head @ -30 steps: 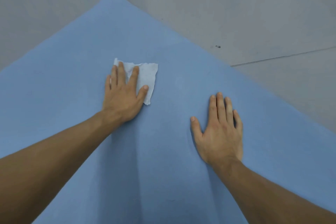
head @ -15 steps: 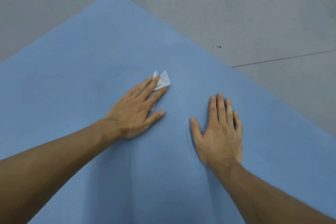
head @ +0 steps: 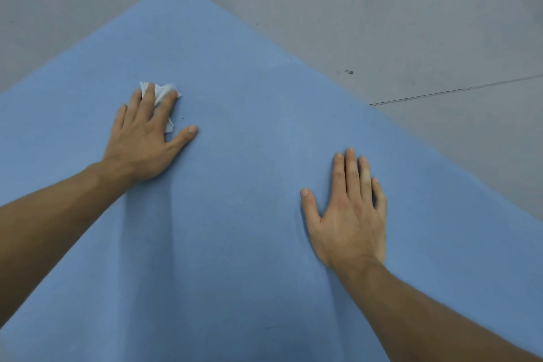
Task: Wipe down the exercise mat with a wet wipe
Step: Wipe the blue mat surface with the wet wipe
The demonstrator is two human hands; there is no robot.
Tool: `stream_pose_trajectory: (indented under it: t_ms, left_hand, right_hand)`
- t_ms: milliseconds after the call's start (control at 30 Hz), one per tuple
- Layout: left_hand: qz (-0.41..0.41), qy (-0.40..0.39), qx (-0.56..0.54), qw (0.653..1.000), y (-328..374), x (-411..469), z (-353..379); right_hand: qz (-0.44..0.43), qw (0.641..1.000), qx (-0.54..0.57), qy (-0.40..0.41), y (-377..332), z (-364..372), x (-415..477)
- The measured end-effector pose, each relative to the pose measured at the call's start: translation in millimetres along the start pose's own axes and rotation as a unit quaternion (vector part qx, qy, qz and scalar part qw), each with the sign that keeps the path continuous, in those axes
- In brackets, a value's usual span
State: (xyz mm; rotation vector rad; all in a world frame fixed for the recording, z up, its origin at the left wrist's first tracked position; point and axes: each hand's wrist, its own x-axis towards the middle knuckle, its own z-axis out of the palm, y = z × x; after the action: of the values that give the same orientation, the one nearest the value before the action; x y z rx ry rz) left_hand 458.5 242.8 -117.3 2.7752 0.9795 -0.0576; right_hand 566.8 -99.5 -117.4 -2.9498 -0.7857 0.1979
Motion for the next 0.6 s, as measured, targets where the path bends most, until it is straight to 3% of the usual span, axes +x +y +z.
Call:
stream_pose_trajectory:
  t_ms: [167, 267, 433, 600]
  left_hand:
    - [-0.045, 0.077, -0.078, 0.993, -0.5, 7.0, -1.8]
    - [-0.041, 0.121, -0.069, 0.989, -11.9, 9.5, -9.4]
    - [-0.053, 0.033, 0.021, 0.998, -25.1, 11.2, -4.8]
    - [-0.025, 0.051, 0.008, 0.998, -24.9, 17.9, -1.1]
  right_hand:
    - [0.001, 1.0, 0.005, 0.0, -0.3, 0.5, 0.4]
    - [0.0, 1.0, 0.006, 0.003, 0.3, 1.0, 0.5]
    - [-0.001, 1.0, 0.005, 0.008, 0.6, 1.8, 0.4]
    - [-0.001, 1.0, 0.009, 0.009, 0.7, 2.5, 0.8]
